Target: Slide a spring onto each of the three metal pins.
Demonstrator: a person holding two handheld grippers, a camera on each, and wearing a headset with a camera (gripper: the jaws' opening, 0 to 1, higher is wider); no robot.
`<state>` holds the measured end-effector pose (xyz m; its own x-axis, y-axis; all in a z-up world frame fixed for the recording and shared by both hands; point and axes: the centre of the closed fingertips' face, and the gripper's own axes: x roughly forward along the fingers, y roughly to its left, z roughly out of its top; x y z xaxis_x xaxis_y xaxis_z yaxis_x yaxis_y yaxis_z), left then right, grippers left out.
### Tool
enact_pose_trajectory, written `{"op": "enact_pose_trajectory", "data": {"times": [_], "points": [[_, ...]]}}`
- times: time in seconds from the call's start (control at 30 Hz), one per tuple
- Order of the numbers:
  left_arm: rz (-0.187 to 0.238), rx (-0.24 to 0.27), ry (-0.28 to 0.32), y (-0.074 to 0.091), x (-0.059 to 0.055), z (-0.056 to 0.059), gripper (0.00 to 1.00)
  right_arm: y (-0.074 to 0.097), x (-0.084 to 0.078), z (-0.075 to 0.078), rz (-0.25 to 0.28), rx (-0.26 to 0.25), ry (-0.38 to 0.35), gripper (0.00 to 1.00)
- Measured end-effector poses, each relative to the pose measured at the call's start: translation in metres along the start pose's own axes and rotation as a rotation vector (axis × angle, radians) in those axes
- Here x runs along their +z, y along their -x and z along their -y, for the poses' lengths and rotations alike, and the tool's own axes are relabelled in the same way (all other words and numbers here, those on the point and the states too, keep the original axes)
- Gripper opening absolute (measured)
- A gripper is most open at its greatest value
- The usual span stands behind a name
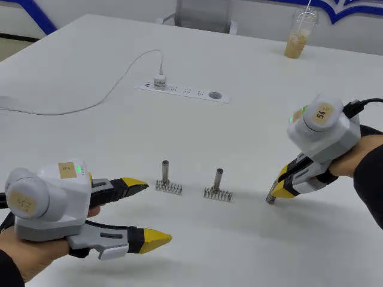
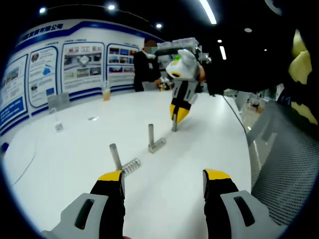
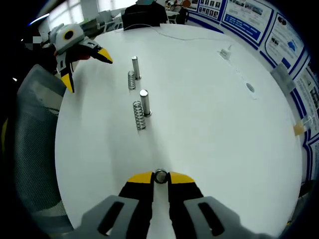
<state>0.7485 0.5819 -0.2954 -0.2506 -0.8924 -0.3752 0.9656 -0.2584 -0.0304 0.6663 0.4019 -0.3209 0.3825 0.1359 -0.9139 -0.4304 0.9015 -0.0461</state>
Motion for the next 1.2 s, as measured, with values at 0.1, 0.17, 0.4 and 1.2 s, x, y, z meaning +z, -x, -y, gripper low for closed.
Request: {"op": "enact_pose_trajectory", "data": {"times": [0.1,0.17,0.4,1.2], "points": [[0.001,0.002,0.0,0.0,0.0,0.0,0.65,0.0,0.001,0.0,0.011,0.001,-0.009,0.12],[0.001,0.002,0.001,0.0,0.0,0.0,0.65,0.0,0.0,0.001,0.011,0.0,-0.009,0.12],[0.003,0.001,0.002,-0.001,0.001,0.0,0.65,0.004,0.002,0.003,0.033,-0.013,-0.005,0.16],[0.006,-0.002,-0.004,-0.001,0.005,0.001,0.64,0.009,0.04,-0.013,0.078,-0.019,0.094,0.2]]}}
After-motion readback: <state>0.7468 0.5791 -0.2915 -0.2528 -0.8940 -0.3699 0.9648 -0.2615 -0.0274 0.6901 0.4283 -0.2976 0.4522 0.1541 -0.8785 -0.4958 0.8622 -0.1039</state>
